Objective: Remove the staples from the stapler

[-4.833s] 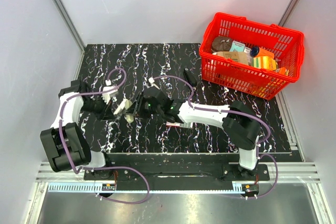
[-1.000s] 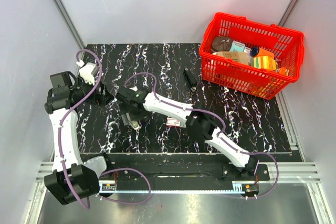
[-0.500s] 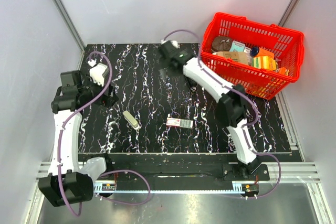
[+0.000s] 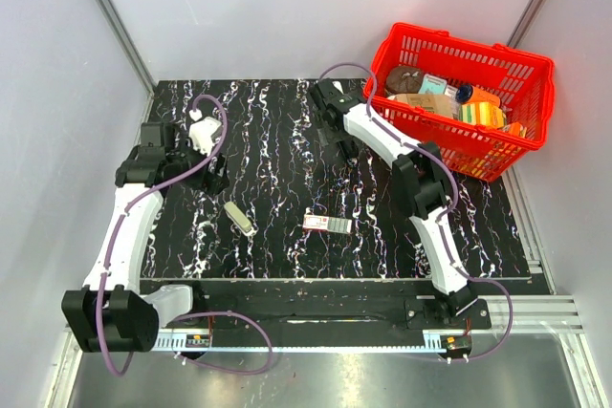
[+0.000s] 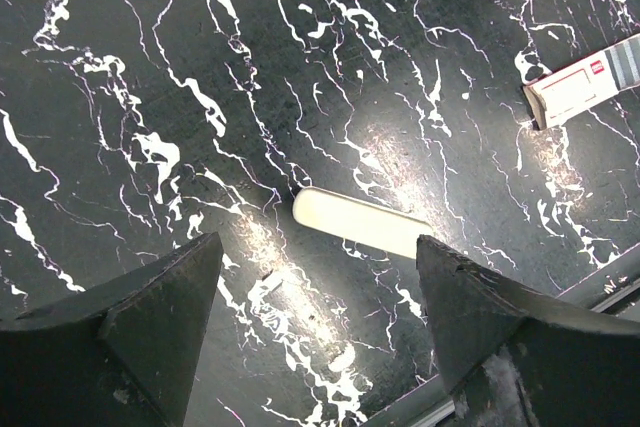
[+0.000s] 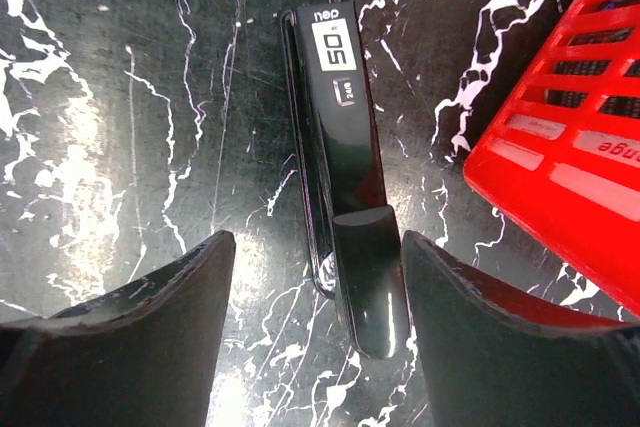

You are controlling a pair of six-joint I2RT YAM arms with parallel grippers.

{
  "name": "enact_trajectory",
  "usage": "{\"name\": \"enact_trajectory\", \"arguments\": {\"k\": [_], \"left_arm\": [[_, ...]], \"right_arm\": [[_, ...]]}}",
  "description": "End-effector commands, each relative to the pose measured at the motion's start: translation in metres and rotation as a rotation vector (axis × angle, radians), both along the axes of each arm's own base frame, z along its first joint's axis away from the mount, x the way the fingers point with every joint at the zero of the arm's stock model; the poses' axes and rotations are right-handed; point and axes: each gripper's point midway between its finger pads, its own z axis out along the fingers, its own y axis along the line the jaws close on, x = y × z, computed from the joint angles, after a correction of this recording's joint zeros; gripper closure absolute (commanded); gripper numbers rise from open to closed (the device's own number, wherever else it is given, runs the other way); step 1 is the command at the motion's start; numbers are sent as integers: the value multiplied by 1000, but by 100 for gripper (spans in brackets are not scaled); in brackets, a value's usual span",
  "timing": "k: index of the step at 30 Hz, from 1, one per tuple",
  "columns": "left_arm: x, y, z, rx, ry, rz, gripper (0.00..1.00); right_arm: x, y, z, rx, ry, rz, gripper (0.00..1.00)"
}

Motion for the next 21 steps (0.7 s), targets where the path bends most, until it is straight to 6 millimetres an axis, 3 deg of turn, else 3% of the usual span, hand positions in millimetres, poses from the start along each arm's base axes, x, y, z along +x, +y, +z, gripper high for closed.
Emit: {"name": "enact_trajectory", "arguments": {"k": [1,9,19,21], "left_arm": [[16,4,7,13,-31,42,17],[9,-8,-5,15,-1,5,17],[-5,-9,-18,44,-1,-23,17],[-6,-9,-19,47,0,-21,18]], "right_arm": [[6,0,10,29,-61,-8,29],[-3,-4,0,39,-61,-26,33],[-14,18,10,160,-60,-19,61],[-19,26,10,165,-58,-15,72]]}}
